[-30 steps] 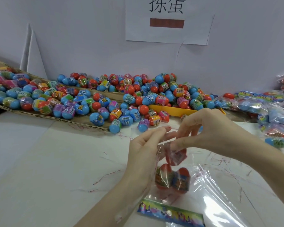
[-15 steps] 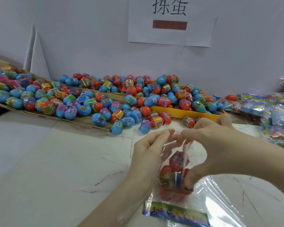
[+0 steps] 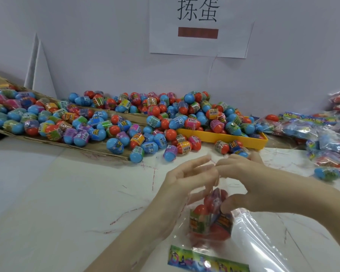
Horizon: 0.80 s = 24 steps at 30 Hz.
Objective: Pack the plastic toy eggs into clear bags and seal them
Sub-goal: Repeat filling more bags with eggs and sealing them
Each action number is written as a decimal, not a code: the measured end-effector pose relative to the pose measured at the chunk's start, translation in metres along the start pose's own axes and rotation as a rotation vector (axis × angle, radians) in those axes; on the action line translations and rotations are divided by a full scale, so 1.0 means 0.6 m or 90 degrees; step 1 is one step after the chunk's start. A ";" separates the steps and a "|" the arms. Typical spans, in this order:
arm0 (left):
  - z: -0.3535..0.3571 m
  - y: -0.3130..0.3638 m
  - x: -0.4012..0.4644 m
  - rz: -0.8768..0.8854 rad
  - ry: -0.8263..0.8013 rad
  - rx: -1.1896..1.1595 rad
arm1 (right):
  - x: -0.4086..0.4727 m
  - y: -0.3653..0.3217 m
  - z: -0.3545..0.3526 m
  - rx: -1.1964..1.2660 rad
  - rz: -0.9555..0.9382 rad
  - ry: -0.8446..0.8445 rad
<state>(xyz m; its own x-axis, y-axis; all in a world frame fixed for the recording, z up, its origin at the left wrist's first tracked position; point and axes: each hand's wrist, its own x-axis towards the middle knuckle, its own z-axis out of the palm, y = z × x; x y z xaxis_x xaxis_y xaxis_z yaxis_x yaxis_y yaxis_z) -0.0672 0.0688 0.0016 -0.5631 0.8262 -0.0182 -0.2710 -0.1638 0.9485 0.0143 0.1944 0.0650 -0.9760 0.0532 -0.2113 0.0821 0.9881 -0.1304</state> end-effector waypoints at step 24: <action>-0.010 -0.021 0.007 -0.045 -0.035 0.209 | -0.011 0.010 0.001 0.040 0.003 0.087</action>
<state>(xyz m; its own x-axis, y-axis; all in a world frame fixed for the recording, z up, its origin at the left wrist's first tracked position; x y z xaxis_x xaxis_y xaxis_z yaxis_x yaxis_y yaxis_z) -0.0709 0.0710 -0.0124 -0.5067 0.8585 -0.0789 -0.0373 0.0696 0.9969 0.0213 0.1996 0.0653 -0.9936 0.0805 -0.0794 0.0944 0.9772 -0.1904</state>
